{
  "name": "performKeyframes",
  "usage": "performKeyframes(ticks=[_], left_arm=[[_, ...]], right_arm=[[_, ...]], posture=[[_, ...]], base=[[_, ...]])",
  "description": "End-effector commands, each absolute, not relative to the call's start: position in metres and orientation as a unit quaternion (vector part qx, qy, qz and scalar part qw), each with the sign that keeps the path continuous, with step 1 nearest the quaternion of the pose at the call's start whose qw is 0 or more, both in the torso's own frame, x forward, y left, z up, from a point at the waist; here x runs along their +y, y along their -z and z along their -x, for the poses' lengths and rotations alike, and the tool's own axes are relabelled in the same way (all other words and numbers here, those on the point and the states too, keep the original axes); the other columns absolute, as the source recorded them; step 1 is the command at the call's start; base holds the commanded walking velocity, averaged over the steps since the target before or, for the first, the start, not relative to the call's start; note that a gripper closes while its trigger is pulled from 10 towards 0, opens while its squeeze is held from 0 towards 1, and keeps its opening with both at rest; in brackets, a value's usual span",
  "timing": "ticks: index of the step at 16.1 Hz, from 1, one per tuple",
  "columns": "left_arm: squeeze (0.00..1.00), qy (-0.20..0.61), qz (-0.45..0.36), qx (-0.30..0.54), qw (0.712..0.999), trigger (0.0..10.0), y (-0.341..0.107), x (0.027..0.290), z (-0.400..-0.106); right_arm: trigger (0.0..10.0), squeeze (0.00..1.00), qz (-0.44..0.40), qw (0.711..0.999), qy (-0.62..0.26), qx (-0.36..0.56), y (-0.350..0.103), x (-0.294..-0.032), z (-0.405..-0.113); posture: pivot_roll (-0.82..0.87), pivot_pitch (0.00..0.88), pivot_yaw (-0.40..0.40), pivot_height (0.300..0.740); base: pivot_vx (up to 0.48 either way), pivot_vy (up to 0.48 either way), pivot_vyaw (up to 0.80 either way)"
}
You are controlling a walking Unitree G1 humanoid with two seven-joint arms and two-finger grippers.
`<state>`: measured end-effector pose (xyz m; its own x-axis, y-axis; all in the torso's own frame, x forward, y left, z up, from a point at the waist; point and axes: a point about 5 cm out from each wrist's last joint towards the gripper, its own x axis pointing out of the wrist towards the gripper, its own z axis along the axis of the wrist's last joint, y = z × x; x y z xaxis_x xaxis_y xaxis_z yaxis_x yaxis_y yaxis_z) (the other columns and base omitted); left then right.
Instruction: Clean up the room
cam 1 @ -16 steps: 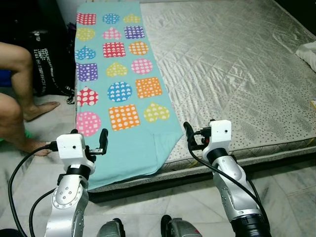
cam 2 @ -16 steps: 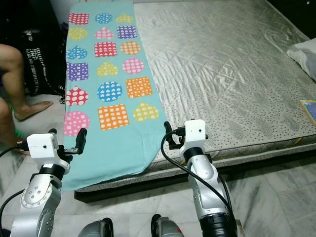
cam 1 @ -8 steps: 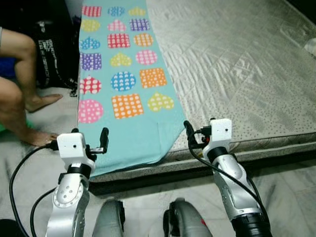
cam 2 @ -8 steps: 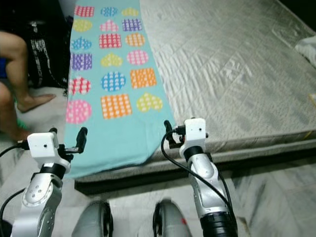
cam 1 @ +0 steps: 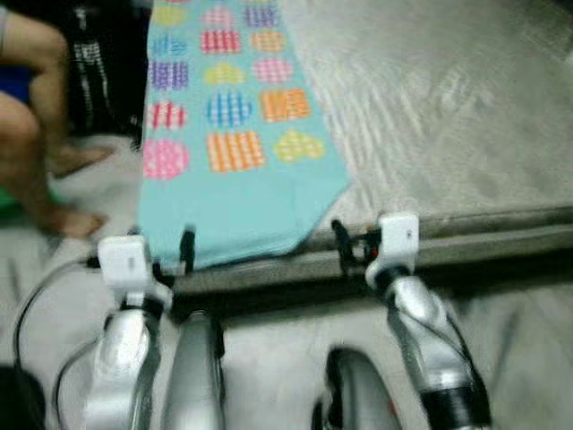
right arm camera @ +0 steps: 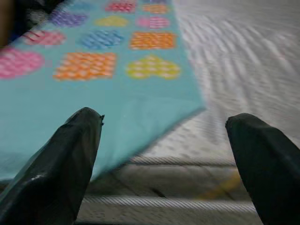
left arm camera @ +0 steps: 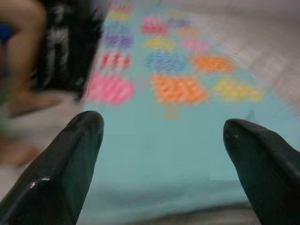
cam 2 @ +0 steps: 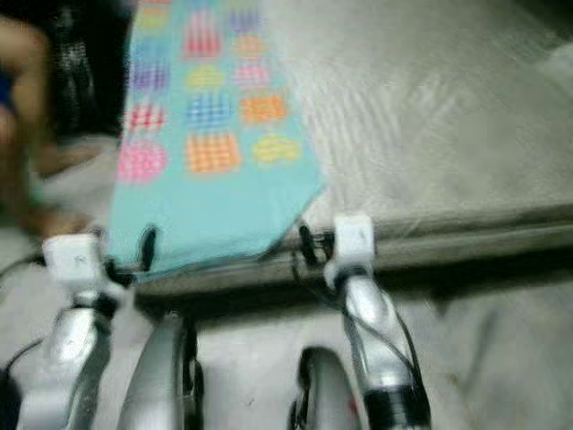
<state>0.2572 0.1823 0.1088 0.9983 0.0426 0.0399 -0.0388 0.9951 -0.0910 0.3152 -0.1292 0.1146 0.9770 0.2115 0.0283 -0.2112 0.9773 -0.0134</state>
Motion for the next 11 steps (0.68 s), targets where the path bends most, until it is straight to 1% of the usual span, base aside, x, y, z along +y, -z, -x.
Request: performKeyframes(ticks=[1, 5, 7, 11], left_arm=[[0.00, -0.010, 0.042, -0.023, 0.999, 10.0, -0.1105, 0.1801, -0.2571], [0.00, -0.006, 0.047, -0.024, 0.999, 10.0, -0.1105, 0.1794, -0.2567], [0.00, -0.001, 0.050, -0.026, 0.998, 10.0, -0.1106, 0.1782, -0.2560], [0.00, 0.004, 0.052, -0.026, 0.998, 10.0, -0.1109, 0.1772, -0.2559]], right_arm=[[10.0, 0.00, 0.005, 0.994, -0.105, -0.002, -0.1068, -0.1310, -0.3114], [10.0, 0.00, 0.015, 0.992, -0.121, -0.008, -0.1079, -0.1268, -0.3107], [10.0, 0.00, 0.014, 0.992, -0.123, -0.009, -0.1077, -0.1265, -0.3106], [10.0, 0.00, 0.009, 0.992, -0.124, -0.006, -0.1071, -0.1263, -0.3110]], posture=[[0.08, 0.240, -0.034, 0.586], [0.08, 0.235, -0.036, 0.586], [0.08, 0.234, -0.036, 0.586], [0.08, 0.234, -0.037, 0.586]], base=[[0.000, 0.000, 0.00], [0.000, 0.000, 0.00], [0.281, 0.000, 0.48], [0.336, 0.000, 0.00]])
